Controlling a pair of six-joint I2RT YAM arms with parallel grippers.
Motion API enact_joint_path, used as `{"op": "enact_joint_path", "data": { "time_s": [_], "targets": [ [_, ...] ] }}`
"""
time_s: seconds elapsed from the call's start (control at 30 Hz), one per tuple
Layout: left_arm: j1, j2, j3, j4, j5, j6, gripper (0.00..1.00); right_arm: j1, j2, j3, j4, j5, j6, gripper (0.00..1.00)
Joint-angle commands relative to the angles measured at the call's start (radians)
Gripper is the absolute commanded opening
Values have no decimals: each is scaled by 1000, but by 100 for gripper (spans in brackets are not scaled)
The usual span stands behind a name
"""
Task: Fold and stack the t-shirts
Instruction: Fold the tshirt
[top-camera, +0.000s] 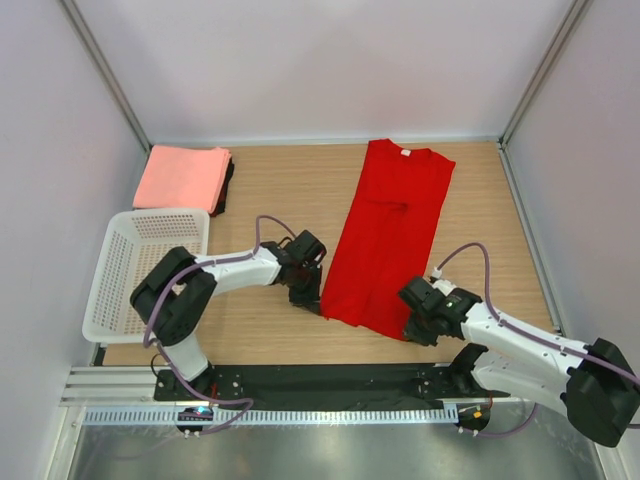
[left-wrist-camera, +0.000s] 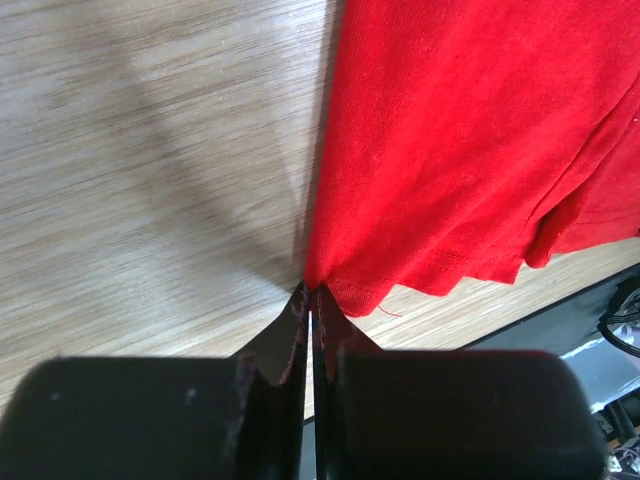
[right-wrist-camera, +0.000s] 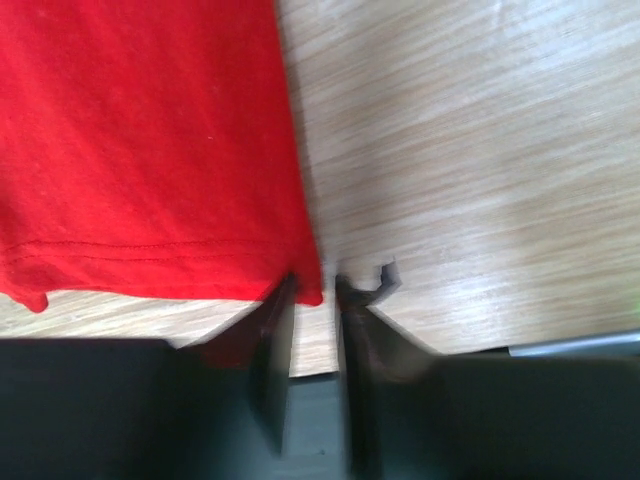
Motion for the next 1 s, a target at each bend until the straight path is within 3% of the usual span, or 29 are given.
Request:
{"op": "enact_joint_path", "data": {
  "time_s": [0.0, 0.1, 0.5, 0.73, 0.97],
  "targets": [
    [1, -18, -28, -19, -31, -3, 0, 5, -12, -24, 27, 16, 18, 17],
    [1, -36, -36, -25, -43, -18, 0, 3, -41, -11, -14, 33, 18, 1],
    [-74, -167, -33, -42, -10, -153, 0, 6, -188, 63, -166, 3, -11, 1],
    [-74, -81, 57, -80, -2, -138, 0, 5, -121, 130, -172, 36, -74, 1],
    [-16, 11, 223, -123, 18, -104, 0, 3, 57, 307, -174, 199, -209, 1]
  ]
}}
